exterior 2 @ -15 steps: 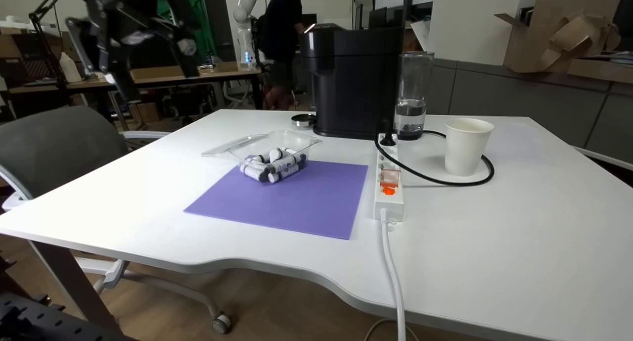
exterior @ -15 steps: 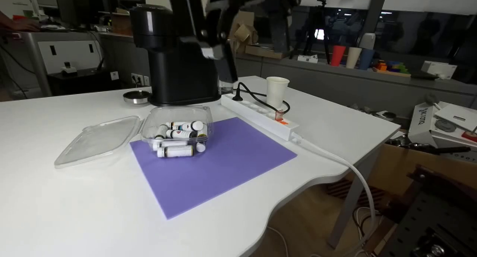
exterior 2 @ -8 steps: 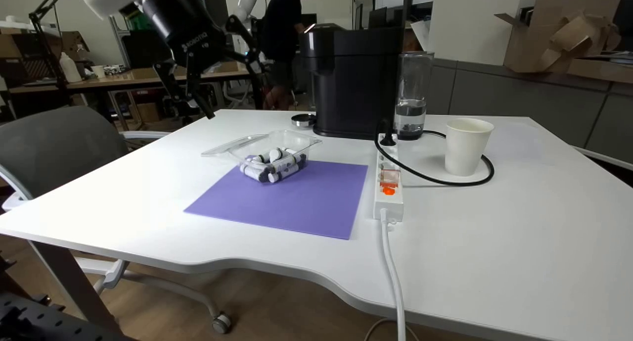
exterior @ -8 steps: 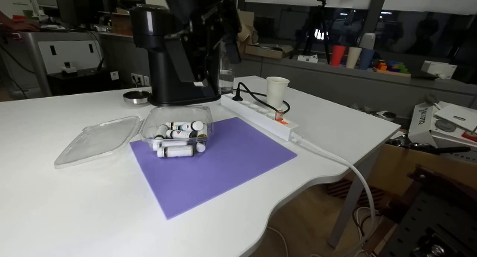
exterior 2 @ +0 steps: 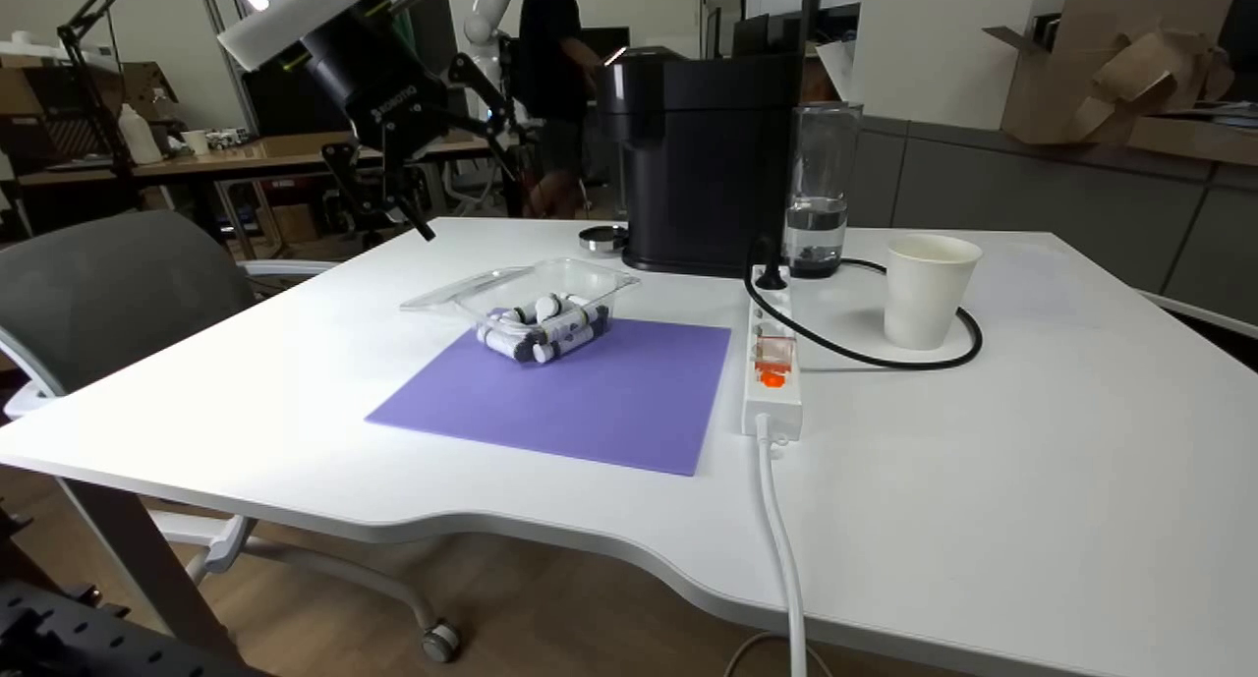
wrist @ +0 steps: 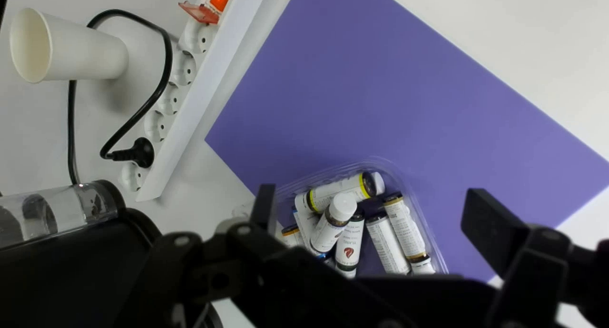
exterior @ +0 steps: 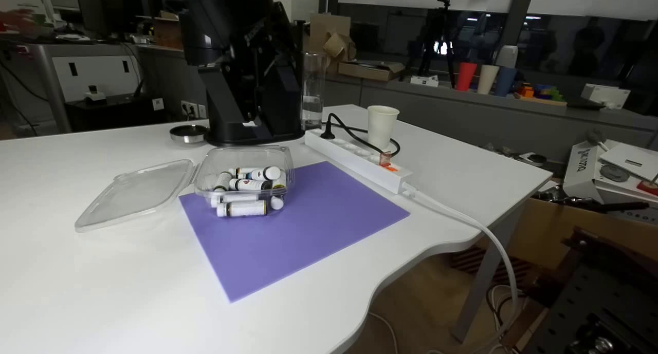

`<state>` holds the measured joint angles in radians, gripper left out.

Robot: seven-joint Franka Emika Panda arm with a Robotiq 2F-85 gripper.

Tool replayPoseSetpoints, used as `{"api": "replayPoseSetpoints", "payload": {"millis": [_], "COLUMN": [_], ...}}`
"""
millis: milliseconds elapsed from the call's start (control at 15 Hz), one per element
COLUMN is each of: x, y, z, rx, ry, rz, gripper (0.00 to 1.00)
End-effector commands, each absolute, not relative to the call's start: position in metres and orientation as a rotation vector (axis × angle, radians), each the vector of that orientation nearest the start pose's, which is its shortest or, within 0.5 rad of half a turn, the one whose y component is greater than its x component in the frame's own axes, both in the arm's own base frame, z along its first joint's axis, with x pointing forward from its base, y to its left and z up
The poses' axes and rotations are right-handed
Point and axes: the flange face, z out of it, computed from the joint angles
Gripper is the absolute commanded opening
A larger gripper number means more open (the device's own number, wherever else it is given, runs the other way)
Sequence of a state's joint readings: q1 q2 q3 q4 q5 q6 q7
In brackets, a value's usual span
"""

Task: Close the lid of the colourless bowl

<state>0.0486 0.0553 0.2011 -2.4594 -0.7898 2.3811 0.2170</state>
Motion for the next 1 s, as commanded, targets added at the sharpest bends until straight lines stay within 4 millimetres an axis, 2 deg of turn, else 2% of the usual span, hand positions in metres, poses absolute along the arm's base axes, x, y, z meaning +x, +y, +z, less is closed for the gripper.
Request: {"api": "replayPoseSetpoints", "payload": {"millis": [0, 600, 933], "x": [0.465, 0.509, 0.519], "y": [0.124, 0.172, 0.204], "z": [0.252, 0.181, 0.153], "rx": [2.392, 2.273, 2.258], "ry": [0.927, 1.181, 1.278], "rz": [0.068, 0.193, 0.204], "gripper": [1.0, 1.0, 1.0]}}
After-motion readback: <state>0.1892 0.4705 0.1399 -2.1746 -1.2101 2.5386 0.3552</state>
